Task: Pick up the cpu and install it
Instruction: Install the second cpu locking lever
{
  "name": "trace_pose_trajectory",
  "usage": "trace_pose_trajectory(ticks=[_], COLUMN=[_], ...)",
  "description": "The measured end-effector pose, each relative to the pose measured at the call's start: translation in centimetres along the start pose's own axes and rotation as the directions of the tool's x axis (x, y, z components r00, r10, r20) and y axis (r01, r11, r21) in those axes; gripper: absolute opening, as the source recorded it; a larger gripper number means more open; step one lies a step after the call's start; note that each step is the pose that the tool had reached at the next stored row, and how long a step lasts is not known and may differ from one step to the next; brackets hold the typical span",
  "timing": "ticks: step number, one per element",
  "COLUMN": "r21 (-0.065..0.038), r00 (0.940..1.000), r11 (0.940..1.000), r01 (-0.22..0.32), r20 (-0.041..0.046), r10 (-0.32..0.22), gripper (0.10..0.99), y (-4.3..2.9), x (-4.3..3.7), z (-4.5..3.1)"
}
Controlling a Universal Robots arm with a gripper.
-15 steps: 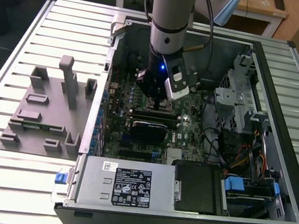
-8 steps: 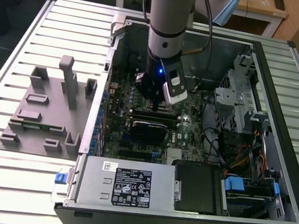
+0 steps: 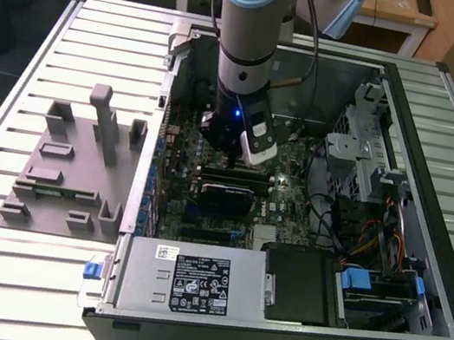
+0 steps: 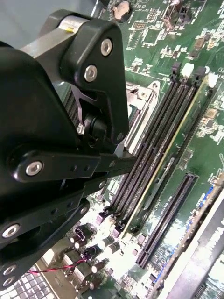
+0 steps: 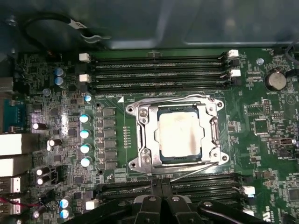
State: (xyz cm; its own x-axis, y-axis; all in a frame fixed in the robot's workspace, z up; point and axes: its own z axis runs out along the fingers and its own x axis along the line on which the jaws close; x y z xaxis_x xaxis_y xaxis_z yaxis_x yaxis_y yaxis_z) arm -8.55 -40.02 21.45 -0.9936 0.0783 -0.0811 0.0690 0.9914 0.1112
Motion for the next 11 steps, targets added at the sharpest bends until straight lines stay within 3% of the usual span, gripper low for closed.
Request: trace_pose_trajectory(ticks=[4, 11], r21=[-0.014, -0.065], r00=[1.0000, 1.0000], r11=[0.9999, 0.9979], r01=[-0.001, -0.006], r20=[-0.0010, -0.0047], r10=[0.001, 0.006], gripper=[0.106, 0.106], y=[-0.36, -1.31], x=[0.19, 0.30], z=[0.29, 0.50])
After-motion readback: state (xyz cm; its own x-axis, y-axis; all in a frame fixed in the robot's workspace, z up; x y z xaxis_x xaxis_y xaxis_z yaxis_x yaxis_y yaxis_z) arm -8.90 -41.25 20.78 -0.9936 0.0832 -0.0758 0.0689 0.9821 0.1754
